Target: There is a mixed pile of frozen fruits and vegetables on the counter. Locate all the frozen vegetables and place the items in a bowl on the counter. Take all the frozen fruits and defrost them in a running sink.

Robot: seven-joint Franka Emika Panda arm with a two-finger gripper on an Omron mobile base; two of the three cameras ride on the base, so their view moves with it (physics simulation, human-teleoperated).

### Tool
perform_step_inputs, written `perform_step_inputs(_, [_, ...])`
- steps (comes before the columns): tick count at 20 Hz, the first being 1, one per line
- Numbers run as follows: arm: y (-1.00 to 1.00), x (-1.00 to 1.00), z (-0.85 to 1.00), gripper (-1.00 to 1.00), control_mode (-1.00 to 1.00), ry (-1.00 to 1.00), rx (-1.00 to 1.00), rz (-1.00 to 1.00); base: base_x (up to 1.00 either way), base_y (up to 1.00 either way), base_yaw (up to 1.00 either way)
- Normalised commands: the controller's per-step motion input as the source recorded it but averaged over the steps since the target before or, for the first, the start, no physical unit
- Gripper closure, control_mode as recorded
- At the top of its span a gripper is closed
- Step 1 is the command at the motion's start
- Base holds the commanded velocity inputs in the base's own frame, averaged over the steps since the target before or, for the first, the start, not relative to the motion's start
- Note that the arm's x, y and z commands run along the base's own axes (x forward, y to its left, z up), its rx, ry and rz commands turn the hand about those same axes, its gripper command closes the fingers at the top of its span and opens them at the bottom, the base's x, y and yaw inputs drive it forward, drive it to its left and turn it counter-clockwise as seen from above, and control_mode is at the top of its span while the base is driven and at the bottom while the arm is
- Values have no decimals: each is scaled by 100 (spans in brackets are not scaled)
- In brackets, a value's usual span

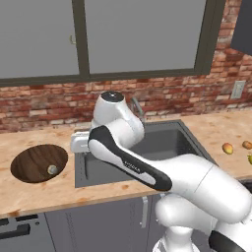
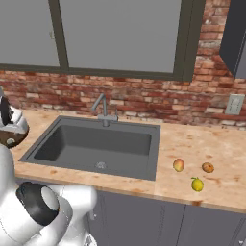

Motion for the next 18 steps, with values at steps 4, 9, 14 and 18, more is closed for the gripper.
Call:
perform_step_inputs(4, [-100,-23,13,-100,-100,0,0,0,0,0,0])
perform_step_inputs(9, [-100,-1,22,-100,-100,0,-2,0,0,0,0])
perform_step_inputs(14, [-100,-1,22,-100,-100,0,-3,0,0,0,0])
perform_step_inputs(18, [-100,-35,4,-100,-100,-3,-5,0,0,0,0])
